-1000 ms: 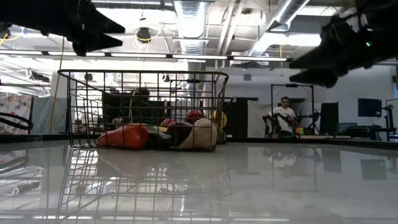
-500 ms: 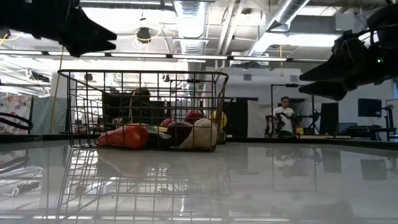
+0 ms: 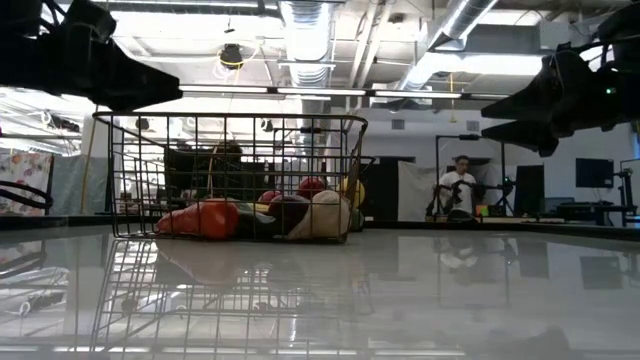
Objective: Sort produce into baskets
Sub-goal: Return to Home Position
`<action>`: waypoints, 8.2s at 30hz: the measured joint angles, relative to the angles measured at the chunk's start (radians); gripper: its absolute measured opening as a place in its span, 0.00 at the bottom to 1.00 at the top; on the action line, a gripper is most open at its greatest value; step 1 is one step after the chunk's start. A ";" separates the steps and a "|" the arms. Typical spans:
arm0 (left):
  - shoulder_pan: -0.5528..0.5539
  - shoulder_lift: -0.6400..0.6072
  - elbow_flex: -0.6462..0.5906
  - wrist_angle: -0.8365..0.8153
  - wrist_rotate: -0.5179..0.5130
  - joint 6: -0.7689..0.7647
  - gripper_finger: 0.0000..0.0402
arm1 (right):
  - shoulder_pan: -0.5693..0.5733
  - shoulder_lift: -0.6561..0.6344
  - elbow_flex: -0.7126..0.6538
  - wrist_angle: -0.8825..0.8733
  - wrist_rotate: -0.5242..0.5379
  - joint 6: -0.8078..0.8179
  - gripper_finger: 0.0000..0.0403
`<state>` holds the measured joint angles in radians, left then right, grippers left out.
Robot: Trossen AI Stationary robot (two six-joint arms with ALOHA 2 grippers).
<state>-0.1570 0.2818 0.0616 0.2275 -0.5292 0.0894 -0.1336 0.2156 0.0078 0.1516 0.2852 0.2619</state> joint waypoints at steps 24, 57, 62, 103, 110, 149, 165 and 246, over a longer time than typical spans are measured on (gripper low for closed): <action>0.000 -0.275 0.002 -0.328 -0.005 -0.199 0.69 | 0.001 0.000 -0.002 -0.073 0.002 0.002 0.78; 0.000 -0.275 0.002 -0.331 -0.004 -0.195 0.69 | 0.001 0.000 -0.003 -0.073 0.003 0.001 0.78; 0.000 -0.275 0.002 -0.331 -0.004 -0.195 0.69 | 0.001 0.000 -0.003 -0.073 0.003 0.001 0.78; 0.000 -0.275 0.001 -0.332 -0.004 -0.195 0.69 | 0.001 0.000 -0.003 -0.073 0.003 0.001 0.78; 0.000 -0.275 0.001 -0.332 -0.004 -0.195 0.69 | 0.001 0.000 -0.003 -0.072 0.003 0.001 0.78; 0.000 -0.275 0.001 -0.332 -0.004 -0.195 0.69 | 0.001 0.000 -0.003 -0.073 0.003 0.001 0.78; 0.000 -0.275 0.001 -0.332 -0.004 -0.195 0.69 | 0.001 0.000 -0.003 -0.073 0.003 0.001 0.78; 0.000 -0.275 0.001 -0.332 -0.004 -0.195 0.69 | 0.001 0.000 -0.003 -0.073 0.003 0.001 0.78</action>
<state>-0.1568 0.0071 0.0622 -0.1043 -0.5335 -0.1055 -0.1322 0.2158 0.0048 0.0788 0.2878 0.2628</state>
